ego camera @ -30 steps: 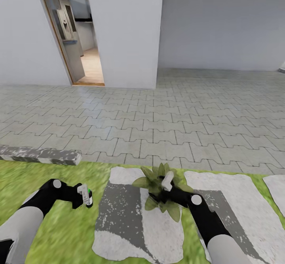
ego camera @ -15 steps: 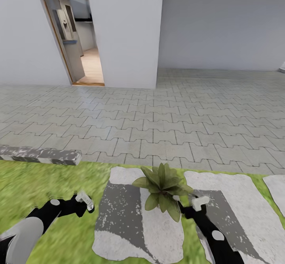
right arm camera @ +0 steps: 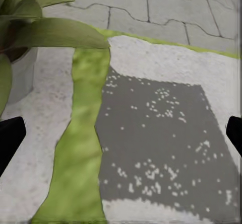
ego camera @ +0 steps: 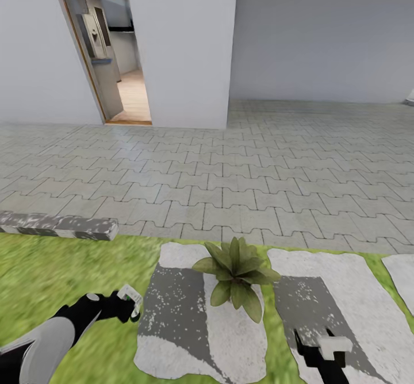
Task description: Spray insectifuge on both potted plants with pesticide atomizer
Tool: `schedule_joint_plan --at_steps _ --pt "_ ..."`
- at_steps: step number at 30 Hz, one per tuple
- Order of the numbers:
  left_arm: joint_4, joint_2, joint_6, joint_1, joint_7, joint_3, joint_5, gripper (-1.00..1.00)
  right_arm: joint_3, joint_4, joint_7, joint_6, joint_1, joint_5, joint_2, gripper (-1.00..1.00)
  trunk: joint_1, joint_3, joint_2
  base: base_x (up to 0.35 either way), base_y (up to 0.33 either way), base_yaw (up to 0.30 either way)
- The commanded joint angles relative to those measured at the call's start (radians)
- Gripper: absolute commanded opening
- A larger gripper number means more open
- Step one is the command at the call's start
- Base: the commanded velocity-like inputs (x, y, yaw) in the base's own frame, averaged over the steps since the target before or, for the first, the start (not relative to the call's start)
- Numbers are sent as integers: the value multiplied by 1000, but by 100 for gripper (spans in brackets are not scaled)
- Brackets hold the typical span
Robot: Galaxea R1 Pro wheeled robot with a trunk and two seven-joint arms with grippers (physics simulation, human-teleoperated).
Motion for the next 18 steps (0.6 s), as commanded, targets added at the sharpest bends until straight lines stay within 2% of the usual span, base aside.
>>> schedule_joint_plan --at_steps 1,5,6,7,10,15,16,18 --pt "-2 -2 38 -2 -6 9 -9 -100 -13 2 9 -5 5 5 2 100 0 -1 0 0 0 0" --pt "-13 -5 100 -8 -8 9 -12 -100 -18 73 8 -7 17 4 1 100 0 -1 0 0 0 0" --pt "-16 -6 167 -12 -9 8 -13 -100 -20 102 7 -7 19 4 -1 100 0 -1 0 0 0 0" --pt "-17 -6 207 -14 -10 8 -13 -100 -21 109 6 -7 19 4 -1 100 0 -1 0 0 0 0" --pt "-19 -7 292 -18 -13 7 -13 -100 -22 120 4 -7 19 4 -2 100 0 -1 0 0 0 0" --pt "-20 -19 347 -23 -56 4 -16 -100 -26 125 4 -6 19 3 -2 100 0 -1 0 0 0 0" --pt "-20 -24 355 -23 -70 0 -21 -100 -36 126 4 -6 19 3 -2 100 0 -1 0 0 0 0" --pt "-20 -32 386 -24 -102 -13 -43 -100 -102 123 4 -5 19 3 -2 100 0 -1 0 0 0 0"
